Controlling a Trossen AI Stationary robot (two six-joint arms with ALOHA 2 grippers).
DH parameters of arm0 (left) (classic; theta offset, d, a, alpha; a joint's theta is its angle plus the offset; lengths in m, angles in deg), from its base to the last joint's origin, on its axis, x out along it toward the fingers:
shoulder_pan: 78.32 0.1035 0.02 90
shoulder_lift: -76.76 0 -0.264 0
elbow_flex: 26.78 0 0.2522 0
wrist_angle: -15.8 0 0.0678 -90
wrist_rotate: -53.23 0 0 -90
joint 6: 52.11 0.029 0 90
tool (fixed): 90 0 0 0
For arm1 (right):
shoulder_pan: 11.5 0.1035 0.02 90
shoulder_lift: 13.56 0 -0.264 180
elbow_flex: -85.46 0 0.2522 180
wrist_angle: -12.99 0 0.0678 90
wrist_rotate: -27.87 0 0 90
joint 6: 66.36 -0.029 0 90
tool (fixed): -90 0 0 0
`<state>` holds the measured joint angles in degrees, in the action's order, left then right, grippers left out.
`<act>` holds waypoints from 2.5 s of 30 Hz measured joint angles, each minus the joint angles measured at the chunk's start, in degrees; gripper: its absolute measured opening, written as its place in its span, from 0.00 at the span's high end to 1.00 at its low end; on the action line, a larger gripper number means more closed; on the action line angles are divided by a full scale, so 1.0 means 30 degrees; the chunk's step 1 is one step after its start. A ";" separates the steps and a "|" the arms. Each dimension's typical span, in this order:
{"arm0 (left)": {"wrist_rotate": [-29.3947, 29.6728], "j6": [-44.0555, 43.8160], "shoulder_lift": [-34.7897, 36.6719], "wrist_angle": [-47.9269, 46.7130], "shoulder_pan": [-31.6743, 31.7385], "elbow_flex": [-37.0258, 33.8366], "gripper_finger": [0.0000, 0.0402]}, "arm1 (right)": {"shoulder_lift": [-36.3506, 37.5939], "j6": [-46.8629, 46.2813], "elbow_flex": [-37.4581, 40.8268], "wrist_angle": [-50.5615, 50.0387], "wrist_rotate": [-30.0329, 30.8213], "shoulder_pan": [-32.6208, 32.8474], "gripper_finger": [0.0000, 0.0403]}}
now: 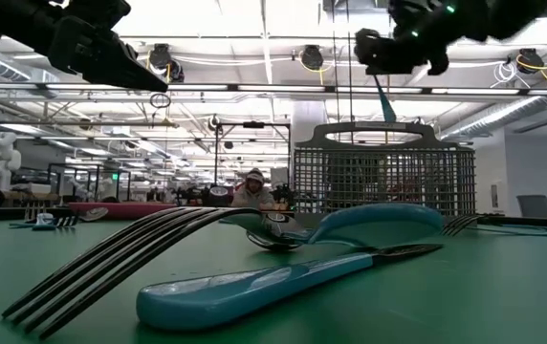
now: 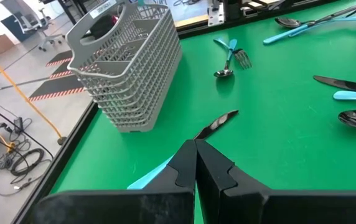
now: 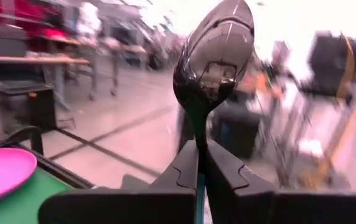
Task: Sort silverware
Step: Put the top center black spoon into the cutlery rack, then put the bottom right black spoon into the cutlery rack with the other black spoon
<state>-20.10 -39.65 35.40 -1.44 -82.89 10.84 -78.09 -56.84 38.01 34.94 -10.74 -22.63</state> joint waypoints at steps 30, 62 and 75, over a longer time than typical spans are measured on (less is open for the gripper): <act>0.0007 -0.0019 0.0000 0.0008 0.0032 -0.0007 1.00 | -0.0588 -0.0315 0.4675 0.3022 0.0424 -0.0547 1.00; 0.0020 -0.1864 -0.1049 0.1658 0.0032 -0.0015 1.00 | 0.0425 -0.2306 0.4597 -0.1187 0.0426 -0.0503 0.60; 0.2347 -0.6353 -0.1675 0.1428 0.0035 -0.0015 1.00 | 0.2217 -0.1707 0.0768 -0.3428 -0.1385 0.1551 0.59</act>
<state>-13.06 -58.71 30.37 2.84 -82.79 10.79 -71.44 -61.96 40.32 24.66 -14.89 -17.98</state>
